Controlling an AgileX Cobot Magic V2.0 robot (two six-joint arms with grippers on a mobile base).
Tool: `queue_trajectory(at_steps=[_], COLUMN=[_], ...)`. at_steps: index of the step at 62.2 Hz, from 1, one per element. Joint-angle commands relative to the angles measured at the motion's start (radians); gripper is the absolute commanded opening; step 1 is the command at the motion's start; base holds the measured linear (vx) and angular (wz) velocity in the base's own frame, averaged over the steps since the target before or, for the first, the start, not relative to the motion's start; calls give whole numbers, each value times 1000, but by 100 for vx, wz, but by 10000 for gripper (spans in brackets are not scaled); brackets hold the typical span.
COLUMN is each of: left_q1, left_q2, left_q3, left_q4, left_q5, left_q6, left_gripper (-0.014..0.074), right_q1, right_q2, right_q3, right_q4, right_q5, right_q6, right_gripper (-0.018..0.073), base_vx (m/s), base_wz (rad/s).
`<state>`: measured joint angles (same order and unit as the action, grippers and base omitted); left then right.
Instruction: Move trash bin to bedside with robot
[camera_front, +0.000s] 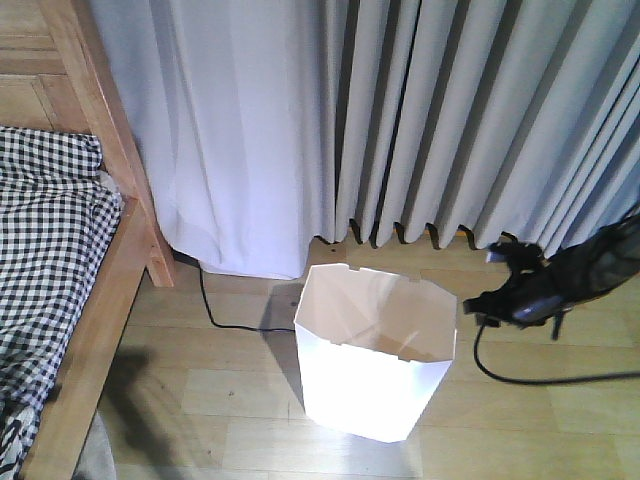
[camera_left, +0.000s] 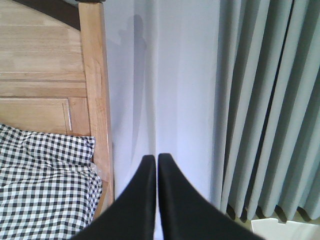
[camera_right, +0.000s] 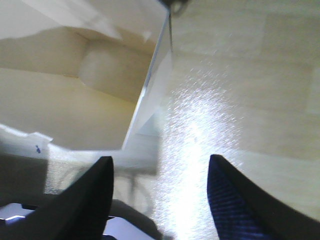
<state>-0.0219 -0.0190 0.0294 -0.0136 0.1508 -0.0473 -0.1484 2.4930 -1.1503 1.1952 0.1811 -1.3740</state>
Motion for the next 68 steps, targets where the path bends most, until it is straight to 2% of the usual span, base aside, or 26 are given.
queue_trajectory(at_steps=[1, 13, 34, 48, 54, 62, 68], left_q1=[-5, -5, -5, -5, -5, -5, -5], left_q2=[-10, -10, -10, -10, -10, -10, -10], left_q3=[28, 28, 28, 28, 28, 28, 28], left_q4=[-3, -3, -3, -3, -3, -3, -3], left_q5=[-78, -78, -78, -78, -78, -78, -78], left_q6=[-9, -9, -9, -9, -9, -9, -9], left_gripper=[-6, -6, -6, -6, -6, -6, -6], right_q1=[-17, -26, -26, -26, -26, -26, -26], right_q2=[-180, -504, -1087, -1384, -1496, -1639, -1773], right_q3=[60, 195, 291, 302, 349, 494, 608], right_q4=[14, 36, 36, 56, 60, 65, 112], right_q5=[16, 8, 24, 177, 122, -10, -59], right_q6=[-53, -58, -62, 11, 21, 22, 19], right_gripper=[405, 405, 405, 405, 405, 405, 405], base_vx=[0, 0, 0, 0, 0, 0, 0], base_wz=[0, 0, 0, 0, 0, 0, 0])
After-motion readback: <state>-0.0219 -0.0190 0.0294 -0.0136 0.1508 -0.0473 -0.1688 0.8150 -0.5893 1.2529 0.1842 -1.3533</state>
